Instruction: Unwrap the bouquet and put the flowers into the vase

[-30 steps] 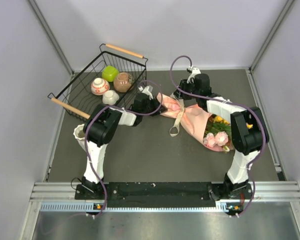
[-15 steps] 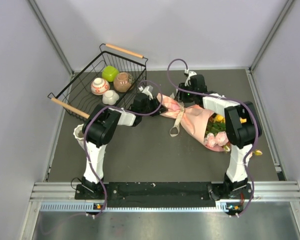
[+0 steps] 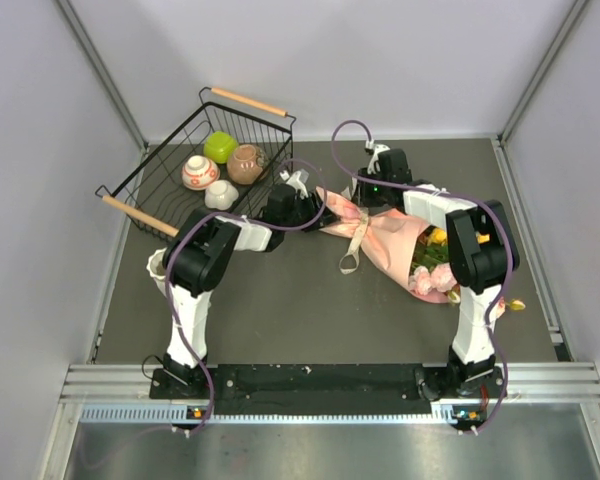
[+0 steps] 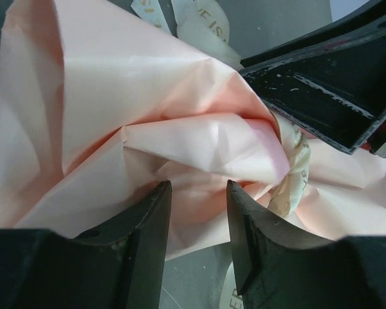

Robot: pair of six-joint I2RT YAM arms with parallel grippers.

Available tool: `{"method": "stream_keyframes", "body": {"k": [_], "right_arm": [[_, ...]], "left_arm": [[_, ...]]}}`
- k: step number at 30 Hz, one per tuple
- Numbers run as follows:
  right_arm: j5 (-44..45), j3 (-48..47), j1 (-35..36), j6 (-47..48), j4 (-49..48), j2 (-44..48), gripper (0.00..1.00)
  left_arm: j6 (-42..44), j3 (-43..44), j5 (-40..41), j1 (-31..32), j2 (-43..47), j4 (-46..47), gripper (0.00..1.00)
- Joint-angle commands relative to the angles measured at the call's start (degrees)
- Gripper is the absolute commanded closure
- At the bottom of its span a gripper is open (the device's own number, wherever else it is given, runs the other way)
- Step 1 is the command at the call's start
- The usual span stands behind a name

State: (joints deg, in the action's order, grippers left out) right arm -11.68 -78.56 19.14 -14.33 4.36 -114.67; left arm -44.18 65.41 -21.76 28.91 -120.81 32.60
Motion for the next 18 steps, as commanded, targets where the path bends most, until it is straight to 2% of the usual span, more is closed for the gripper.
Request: {"method": "stream_keyframes", "body": {"k": [1, 8, 18], "right_arm": [[-1.76, -0.80, 1.08, 1.06, -0.75, 2.26, 0.82], [-3.52, 3.50, 1.08, -0.96, -8.40, 9.02, 1.00], [-2.38, 12.03, 1.08, -2.02, -14.29, 20.19, 1.00]], "left_arm": [[2.52, 3.32, -2.15, 0.36, 4.53, -2.27, 0.54], [5.69, 5.17, -2.06, 0.62, 9.36, -8.25, 0.51], [6.39, -1.68, -2.23, 2.30, 19.64, -10.36, 0.41]]}}
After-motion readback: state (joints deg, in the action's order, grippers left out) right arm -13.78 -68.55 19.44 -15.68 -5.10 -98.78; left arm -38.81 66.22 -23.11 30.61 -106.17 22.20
